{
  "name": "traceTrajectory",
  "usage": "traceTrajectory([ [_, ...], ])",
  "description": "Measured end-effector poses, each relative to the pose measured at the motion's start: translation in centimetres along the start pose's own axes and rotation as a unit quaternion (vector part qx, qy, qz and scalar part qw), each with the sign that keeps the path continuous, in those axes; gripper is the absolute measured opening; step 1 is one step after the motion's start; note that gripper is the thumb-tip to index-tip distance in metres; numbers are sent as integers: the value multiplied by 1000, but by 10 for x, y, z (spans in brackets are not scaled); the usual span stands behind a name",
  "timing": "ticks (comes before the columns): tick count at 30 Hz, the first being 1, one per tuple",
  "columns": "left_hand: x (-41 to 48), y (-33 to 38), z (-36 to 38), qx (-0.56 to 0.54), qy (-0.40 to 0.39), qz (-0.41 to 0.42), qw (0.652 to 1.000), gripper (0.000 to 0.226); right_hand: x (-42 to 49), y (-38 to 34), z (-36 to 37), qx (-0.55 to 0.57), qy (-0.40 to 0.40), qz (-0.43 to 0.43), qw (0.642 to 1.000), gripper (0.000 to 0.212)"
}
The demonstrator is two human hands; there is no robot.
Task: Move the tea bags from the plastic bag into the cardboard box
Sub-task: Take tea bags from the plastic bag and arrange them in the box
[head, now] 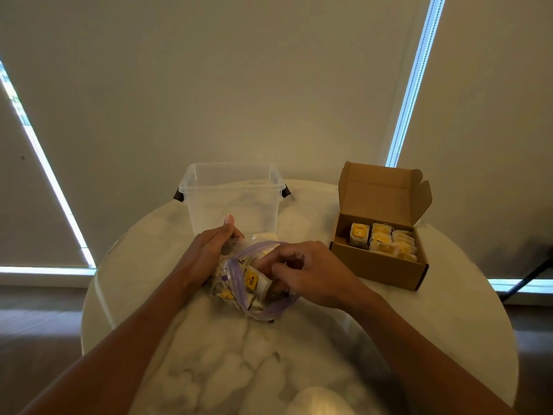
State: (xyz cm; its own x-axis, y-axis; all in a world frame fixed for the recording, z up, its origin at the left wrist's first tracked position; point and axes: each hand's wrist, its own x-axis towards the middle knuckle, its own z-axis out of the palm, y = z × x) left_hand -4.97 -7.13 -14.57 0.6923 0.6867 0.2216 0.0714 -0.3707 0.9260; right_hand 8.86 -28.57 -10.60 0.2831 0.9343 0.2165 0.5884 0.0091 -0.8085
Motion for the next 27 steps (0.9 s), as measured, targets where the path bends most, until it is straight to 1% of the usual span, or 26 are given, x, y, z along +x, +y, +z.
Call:
traceTrajectory([
  [1,0,1,0,0,-1,1,1000,73,0,-2,2,2,9,4,1000,16],
  [2,0,2,1,1,-2,2,1000,73,0,-5,5,-2,25,5,1000,19],
  [4,-1,3,1,7,-5,8,1000,73,2,-8,14,-44,67,-1,997,30],
  [6,0,2,1,6,-8,10,1000,73,6,-6,21,-80,89,1,993,28],
  [9,-1,2,1,-1,-3,4,1000,72,8,-4,24,-85,71,16,994,14],
  [13,-2,2,2,3,2,-1,1000,72,4,-12,3,-68,13,28,997,18],
  [16,-3,3,2,0,1,-4,1000,72,-5,-18,-19,3,-26,18,999,13],
  [19,-2,3,2,6,-3,0,1000,74,-12,-20,-31,104,3,3,995,14],
  [21,-1,1,1,14,-6,5,1000,76,-13,-19,-36,184,33,-4,982,17],
  [24,0,0,0,19,-5,9,1000,77,-12,-16,-42,298,45,24,953,23],
  [27,-1,1,1,20,-6,3,1000,77,-11,-10,-45,333,49,64,939,26],
])
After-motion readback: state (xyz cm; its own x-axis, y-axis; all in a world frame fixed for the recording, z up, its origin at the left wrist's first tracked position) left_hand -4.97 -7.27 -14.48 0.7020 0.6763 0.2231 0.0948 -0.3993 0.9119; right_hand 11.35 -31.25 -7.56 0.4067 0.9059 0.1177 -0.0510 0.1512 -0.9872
